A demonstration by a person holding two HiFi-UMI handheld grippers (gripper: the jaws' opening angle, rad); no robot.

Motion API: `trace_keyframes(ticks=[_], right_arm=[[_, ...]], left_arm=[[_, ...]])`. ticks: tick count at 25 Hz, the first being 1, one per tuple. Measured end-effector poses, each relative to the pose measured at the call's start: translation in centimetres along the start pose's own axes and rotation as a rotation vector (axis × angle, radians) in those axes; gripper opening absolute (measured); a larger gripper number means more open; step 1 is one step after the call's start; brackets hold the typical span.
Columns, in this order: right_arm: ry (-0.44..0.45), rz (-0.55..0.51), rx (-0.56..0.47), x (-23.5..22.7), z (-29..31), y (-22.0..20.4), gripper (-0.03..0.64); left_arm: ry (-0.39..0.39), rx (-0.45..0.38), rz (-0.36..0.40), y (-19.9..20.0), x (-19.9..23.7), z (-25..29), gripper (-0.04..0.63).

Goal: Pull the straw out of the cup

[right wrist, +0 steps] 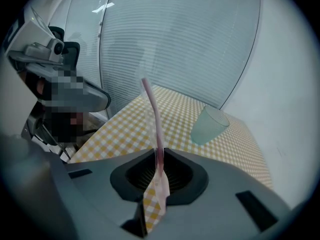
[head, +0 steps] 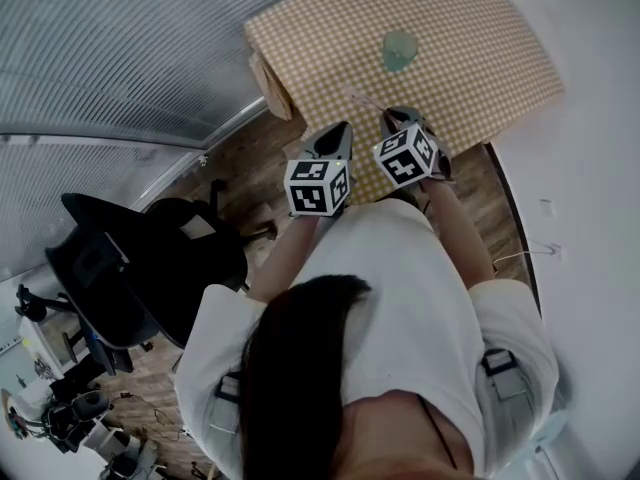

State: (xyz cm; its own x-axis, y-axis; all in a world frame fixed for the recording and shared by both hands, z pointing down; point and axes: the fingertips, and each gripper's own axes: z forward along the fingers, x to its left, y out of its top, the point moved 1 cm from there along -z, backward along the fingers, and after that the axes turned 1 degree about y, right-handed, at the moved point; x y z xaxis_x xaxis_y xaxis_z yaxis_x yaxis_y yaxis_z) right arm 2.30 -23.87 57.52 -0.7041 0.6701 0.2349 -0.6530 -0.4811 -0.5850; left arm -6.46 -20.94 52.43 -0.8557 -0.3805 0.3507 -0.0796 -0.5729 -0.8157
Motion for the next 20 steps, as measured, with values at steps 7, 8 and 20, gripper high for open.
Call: trace_keyframes(ticks=[7, 8, 20], right_arm=[[0.062, 0.012, 0.041, 1.4, 1.7, -0.6, 0.055], [0.066, 0.008, 0.044, 1.6, 1.9, -0.7, 0.055], [0.122, 0.030, 0.087, 3.0, 3.7, -2.0, 0.057]], left_arm=[[0.033, -0.007, -0.035, -0.4, 0.6, -0.1, 0.009], [0.039, -0.006, -0.041, -0.5, 0.7, -0.2, 0.009], [0.049, -0.004, -0.031, -0.3, 0.6, 0.4, 0.009]])
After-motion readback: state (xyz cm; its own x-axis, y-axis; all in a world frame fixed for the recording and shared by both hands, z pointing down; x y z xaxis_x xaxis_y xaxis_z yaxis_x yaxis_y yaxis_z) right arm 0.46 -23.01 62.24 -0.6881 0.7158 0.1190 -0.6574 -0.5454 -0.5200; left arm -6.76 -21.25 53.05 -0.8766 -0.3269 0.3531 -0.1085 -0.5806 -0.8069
